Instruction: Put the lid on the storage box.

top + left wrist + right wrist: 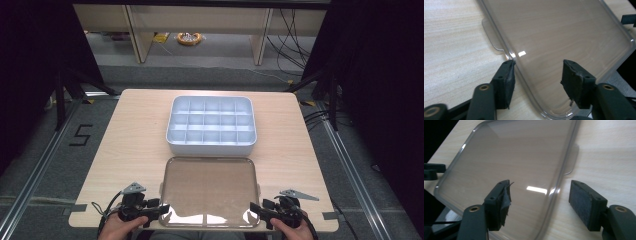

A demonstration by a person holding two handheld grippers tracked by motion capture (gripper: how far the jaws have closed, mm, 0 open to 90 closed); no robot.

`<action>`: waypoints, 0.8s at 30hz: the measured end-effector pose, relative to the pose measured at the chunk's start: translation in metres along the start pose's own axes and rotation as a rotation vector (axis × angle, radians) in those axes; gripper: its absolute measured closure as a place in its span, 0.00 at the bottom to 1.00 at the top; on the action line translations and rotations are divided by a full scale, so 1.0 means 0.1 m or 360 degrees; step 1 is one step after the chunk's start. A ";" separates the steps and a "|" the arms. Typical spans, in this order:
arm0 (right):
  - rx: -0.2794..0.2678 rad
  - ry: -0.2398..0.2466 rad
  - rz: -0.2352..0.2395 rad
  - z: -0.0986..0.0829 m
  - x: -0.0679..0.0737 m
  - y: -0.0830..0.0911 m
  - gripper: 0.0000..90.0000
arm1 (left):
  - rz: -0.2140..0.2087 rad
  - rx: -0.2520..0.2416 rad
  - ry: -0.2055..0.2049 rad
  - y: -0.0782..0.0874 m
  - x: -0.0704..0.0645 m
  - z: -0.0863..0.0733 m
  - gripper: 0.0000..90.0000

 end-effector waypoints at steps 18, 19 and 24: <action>-0.0078 -0.0412 0.0414 -0.08 0.01 -0.07 0.60 | -0.0080 -0.0009 0.0060 -0.02 0.00 -0.04 0.62; -0.0075 -0.0265 0.0262 -0.09 0.01 -0.07 0.62 | -0.0070 -0.0019 0.0057 -0.03 -0.01 -0.04 0.61; -0.0108 -0.0069 0.0293 -0.11 0.08 0.01 0.64 | -0.0099 -0.0017 0.0069 -0.02 0.00 -0.03 0.52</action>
Point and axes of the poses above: each handheld gripper's, and its own axes: y roughly backward along the jaws, z roughly out of its top, x roughly to its left, the point moved 5 cm from there along -y, roughly forward along the jaws, and after that the axes turned 15 degrees about x, right-handed, at the moved point
